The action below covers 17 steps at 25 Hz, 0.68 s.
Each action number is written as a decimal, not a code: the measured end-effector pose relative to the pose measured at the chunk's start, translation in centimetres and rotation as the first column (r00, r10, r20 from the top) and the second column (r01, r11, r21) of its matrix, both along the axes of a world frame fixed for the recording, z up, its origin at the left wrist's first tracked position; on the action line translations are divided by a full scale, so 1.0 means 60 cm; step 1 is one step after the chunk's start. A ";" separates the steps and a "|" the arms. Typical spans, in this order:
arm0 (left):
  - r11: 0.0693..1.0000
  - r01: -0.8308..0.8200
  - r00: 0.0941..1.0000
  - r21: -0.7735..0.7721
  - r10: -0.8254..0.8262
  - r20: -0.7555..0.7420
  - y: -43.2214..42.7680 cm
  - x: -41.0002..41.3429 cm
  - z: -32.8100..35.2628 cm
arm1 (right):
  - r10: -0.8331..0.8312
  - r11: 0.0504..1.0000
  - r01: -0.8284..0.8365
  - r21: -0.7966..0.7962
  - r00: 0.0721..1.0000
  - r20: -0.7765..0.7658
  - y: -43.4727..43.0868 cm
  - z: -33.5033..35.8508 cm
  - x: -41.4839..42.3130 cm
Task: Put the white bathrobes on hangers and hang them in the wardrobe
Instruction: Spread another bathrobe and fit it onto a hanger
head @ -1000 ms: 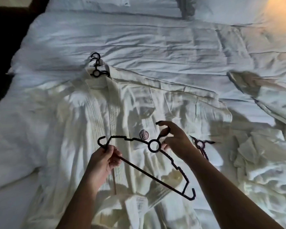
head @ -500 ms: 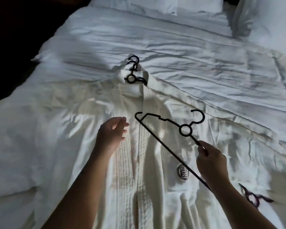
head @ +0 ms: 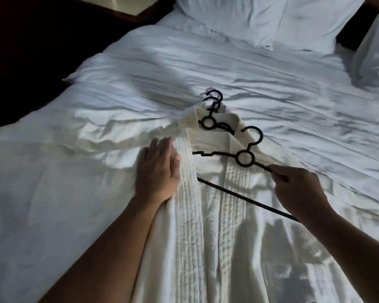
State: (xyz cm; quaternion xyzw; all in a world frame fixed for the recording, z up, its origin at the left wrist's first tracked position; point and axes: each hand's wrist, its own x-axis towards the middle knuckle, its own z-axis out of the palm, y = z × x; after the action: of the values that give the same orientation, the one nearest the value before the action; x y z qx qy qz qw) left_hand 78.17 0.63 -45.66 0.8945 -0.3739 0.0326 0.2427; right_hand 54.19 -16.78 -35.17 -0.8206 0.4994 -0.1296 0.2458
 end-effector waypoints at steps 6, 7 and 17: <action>0.997 -0.007 0.990 -0.073 0.017 0.137 0.005 -0.010 -0.025 | 0.118 0.980 -0.127 -0.156 0.991 -0.063 0.022 -0.073 0.127; 0.997 0.005 0.989 -0.079 0.007 0.145 0.005 -0.010 -0.026 | 0.086 0.977 -0.099 -0.187 0.993 -0.081 0.021 -0.077 0.137; 0.994 -0.084 0.996 0.069 0.081 0.048 -0.026 0.022 -0.030 | 0.171 0.910 -0.194 -0.366 0.981 -0.096 -0.017 -0.080 0.172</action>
State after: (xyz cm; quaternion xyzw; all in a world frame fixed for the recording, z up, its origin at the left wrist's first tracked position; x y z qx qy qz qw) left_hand 79.52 -0.92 -47.46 0.9164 -0.3430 0.0494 0.2005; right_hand 64.49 -17.79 -39.98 -0.8990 0.3941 -0.1732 0.0804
